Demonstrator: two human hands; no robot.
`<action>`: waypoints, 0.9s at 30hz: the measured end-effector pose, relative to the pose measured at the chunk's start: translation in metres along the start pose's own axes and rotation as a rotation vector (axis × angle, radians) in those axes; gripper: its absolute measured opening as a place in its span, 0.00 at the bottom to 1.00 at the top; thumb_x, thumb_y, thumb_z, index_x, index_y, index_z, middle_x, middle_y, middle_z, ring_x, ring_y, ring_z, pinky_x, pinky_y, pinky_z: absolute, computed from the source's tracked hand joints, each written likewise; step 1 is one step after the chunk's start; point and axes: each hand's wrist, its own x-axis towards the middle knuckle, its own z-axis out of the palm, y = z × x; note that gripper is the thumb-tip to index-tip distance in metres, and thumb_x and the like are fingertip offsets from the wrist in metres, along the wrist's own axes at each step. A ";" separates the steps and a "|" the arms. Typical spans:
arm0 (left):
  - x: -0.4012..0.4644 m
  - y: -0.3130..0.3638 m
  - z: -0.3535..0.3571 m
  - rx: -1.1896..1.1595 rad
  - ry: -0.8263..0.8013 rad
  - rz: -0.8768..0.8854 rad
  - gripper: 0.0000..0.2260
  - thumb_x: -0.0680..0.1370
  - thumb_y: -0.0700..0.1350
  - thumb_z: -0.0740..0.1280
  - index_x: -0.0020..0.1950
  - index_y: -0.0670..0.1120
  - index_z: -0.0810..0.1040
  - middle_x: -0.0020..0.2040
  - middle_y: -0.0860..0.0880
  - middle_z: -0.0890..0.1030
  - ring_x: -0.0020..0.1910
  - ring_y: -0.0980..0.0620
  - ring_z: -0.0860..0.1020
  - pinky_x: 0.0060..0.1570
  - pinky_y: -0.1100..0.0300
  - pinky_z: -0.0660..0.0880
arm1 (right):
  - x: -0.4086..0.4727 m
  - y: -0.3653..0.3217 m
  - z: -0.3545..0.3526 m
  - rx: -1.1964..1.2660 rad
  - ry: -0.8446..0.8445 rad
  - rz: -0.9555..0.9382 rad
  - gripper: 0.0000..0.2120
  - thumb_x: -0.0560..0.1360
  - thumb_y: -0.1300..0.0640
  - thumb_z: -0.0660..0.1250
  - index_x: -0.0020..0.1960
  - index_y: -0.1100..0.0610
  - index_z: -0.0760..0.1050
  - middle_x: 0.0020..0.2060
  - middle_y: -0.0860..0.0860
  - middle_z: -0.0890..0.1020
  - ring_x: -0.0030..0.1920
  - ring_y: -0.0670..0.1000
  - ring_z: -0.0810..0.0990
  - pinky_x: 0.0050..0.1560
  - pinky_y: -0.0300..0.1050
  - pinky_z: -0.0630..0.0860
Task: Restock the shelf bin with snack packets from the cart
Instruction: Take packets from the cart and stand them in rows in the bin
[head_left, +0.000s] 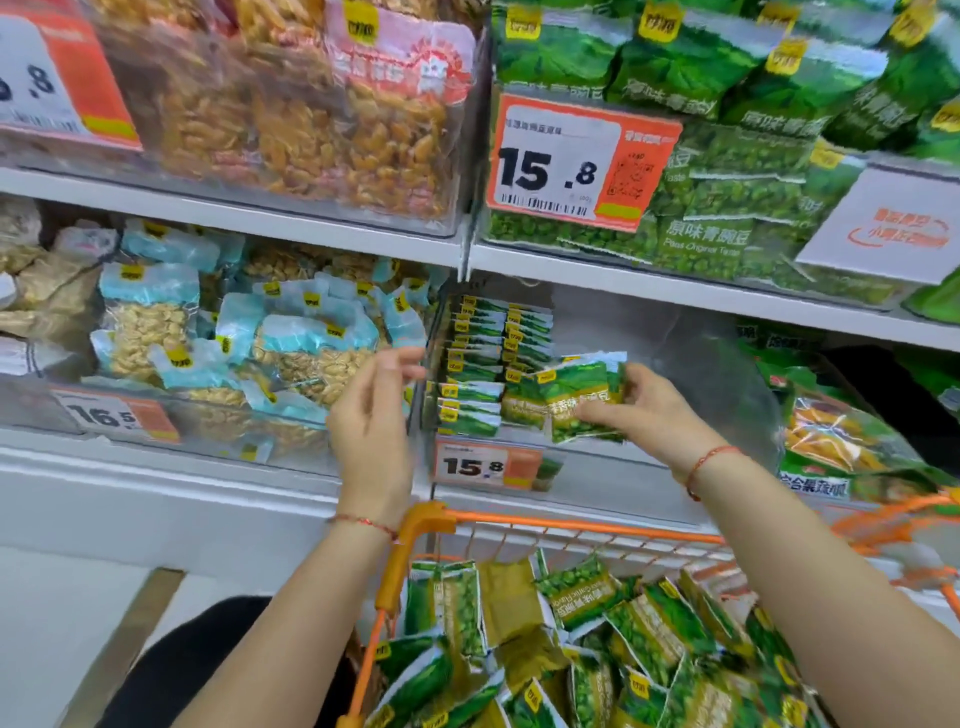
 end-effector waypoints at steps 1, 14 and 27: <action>0.002 -0.005 -0.001 -0.015 0.029 -0.012 0.13 0.79 0.46 0.56 0.45 0.48 0.81 0.38 0.56 0.80 0.40 0.61 0.76 0.44 0.68 0.71 | 0.008 0.004 0.003 -0.008 -0.013 0.018 0.17 0.68 0.60 0.75 0.54 0.54 0.73 0.49 0.55 0.83 0.46 0.52 0.81 0.46 0.46 0.77; 0.015 0.006 -0.005 0.109 -0.136 0.233 0.13 0.79 0.51 0.54 0.46 0.52 0.78 0.41 0.55 0.80 0.44 0.58 0.78 0.45 0.63 0.71 | 0.047 0.026 0.025 -0.325 -0.315 0.090 0.19 0.69 0.68 0.73 0.54 0.52 0.72 0.46 0.49 0.81 0.47 0.49 0.79 0.50 0.35 0.75; 0.017 0.003 -0.001 0.125 -0.166 0.212 0.09 0.77 0.50 0.58 0.45 0.54 0.78 0.40 0.58 0.80 0.40 0.60 0.76 0.41 0.65 0.69 | 0.059 0.017 0.046 -0.339 -0.271 0.374 0.16 0.68 0.62 0.75 0.52 0.64 0.73 0.46 0.56 0.81 0.43 0.54 0.80 0.44 0.43 0.78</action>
